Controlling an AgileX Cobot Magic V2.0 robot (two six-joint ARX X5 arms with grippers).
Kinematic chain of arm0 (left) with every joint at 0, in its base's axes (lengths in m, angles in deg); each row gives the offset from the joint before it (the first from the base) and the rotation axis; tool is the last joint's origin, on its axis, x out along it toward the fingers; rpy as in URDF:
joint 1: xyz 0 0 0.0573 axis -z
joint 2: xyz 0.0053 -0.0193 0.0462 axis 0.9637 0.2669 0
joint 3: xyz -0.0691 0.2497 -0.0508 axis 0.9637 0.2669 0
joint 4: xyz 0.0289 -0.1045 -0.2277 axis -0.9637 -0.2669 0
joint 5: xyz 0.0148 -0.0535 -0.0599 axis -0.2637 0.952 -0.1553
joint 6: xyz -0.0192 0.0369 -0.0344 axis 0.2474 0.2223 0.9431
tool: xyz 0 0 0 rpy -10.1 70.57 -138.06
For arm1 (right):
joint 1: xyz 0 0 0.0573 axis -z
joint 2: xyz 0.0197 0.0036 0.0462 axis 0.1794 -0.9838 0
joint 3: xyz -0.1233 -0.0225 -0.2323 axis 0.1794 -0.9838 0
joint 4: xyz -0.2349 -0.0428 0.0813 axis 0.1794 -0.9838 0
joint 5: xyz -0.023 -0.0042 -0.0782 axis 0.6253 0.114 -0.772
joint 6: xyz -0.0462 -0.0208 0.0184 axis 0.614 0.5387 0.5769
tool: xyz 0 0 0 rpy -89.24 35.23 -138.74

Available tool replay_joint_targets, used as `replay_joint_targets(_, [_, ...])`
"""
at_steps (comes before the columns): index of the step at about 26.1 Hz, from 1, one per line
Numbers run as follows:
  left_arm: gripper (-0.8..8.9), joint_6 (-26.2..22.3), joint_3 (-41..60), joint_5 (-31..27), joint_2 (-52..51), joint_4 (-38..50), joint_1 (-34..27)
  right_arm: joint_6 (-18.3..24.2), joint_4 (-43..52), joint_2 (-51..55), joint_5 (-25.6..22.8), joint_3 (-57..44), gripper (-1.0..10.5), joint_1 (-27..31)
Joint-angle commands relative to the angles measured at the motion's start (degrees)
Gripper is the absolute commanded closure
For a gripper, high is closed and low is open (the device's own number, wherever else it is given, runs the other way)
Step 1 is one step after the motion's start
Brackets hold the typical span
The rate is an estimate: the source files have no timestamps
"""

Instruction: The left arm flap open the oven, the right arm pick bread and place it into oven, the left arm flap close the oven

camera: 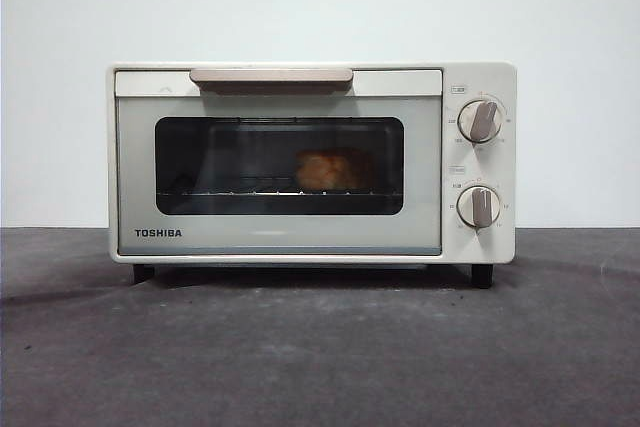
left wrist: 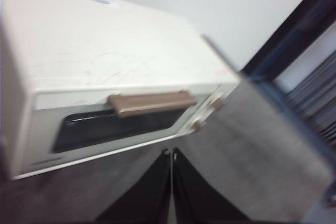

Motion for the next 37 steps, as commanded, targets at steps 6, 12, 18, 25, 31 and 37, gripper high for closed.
replay_joint_targets(6, [8.03, -9.4, -4.8, -3.7, -2.5, -6.4, 2.8, 2.9, 0.5, -0.3, -0.2, 1.0, 9.4, -0.6])
replay_joint_targets(12, [8.03, -9.4, -4.8, -3.7, -2.8, -6.5, 2.8, 2.7, 0.6, -0.3, -0.2, 1.0, 9.3, -0.6])
replay_joint_targets(18, [8.03, -9.4, -4.8, -3.7, -2.9, -6.4, 2.8, 2.8, 0.6, -0.3, -0.2, 1.0, 9.3, -0.6])
replay_joint_targets(25, [8.03, -13.6, -4.1, -4.3, -4.7, -6.7, 1.7, 2.8, 0.6, -0.3, -0.2, 1.0, 9.3, -0.6])
replay_joint_targets(31, [8.03, -13.9, 13.8, -9.0, -16.1, -2.0, -4.3, 2.8, 0.6, -0.3, -0.2, 1.0, 9.3, -0.6])
replay_joint_targets(37, [8.03, -13.8, 36.3, -20.2, -28.8, 12.8, -6.2, 2.8, 0.6, -0.2, -0.2, 1.0, 9.3, -0.6])
